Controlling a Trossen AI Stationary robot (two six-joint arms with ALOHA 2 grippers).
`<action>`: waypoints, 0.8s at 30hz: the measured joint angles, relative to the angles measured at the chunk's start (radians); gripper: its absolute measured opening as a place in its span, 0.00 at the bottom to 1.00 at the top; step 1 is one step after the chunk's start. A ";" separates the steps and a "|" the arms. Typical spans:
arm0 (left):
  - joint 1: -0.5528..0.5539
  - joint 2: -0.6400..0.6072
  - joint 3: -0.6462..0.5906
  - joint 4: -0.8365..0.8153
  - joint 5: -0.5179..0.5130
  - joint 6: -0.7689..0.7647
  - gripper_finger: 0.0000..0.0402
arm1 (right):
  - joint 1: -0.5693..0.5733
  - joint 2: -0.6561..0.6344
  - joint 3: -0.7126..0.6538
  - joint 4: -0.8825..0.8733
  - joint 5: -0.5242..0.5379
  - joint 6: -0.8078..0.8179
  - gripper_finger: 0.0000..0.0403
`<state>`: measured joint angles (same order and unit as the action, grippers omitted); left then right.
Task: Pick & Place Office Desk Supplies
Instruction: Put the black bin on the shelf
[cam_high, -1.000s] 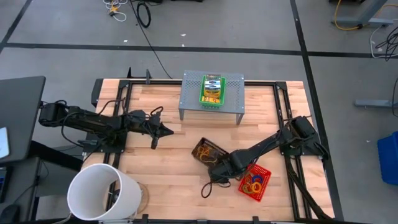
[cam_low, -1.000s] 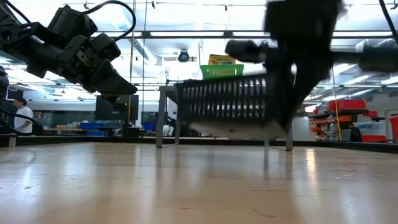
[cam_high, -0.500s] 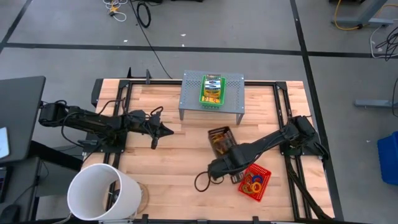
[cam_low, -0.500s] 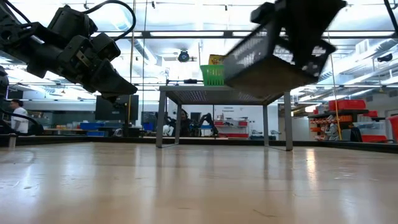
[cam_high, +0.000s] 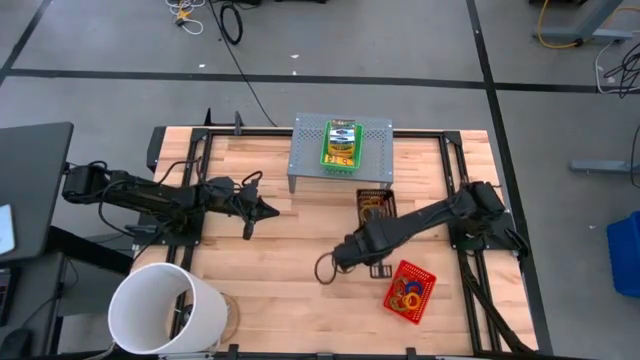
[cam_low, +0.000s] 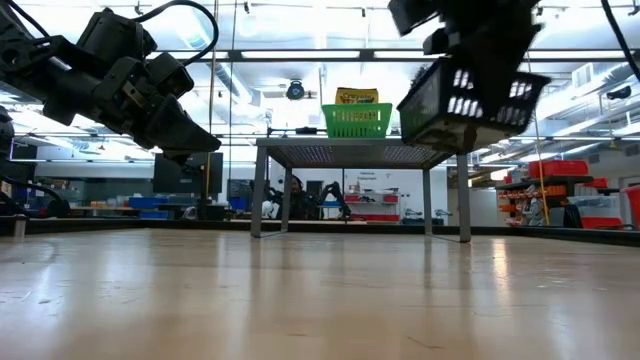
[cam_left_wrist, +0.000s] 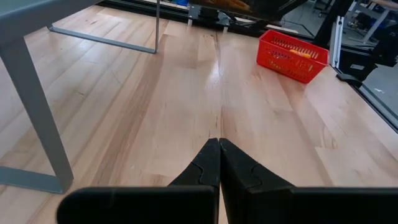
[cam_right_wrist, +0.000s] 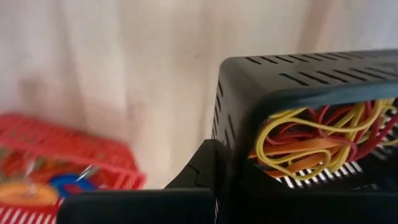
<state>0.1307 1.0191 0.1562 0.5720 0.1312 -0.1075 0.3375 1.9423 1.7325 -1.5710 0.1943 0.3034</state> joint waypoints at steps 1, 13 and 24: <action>0.000 0.000 0.000 0.000 0.000 0.000 0.00 | -0.010 0.000 0.000 0.000 0.011 0.007 0.00; 0.000 0.000 0.000 0.000 0.001 0.000 0.00 | -0.104 -0.001 0.000 0.000 0.102 0.023 0.00; 0.000 0.000 0.000 0.000 0.001 0.011 0.00 | -0.030 -0.001 0.000 0.003 0.084 -0.320 0.00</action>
<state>0.1307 1.0191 0.1562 0.5716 0.1318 -0.0967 0.3075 1.9411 1.7325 -1.5675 0.2779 -0.0166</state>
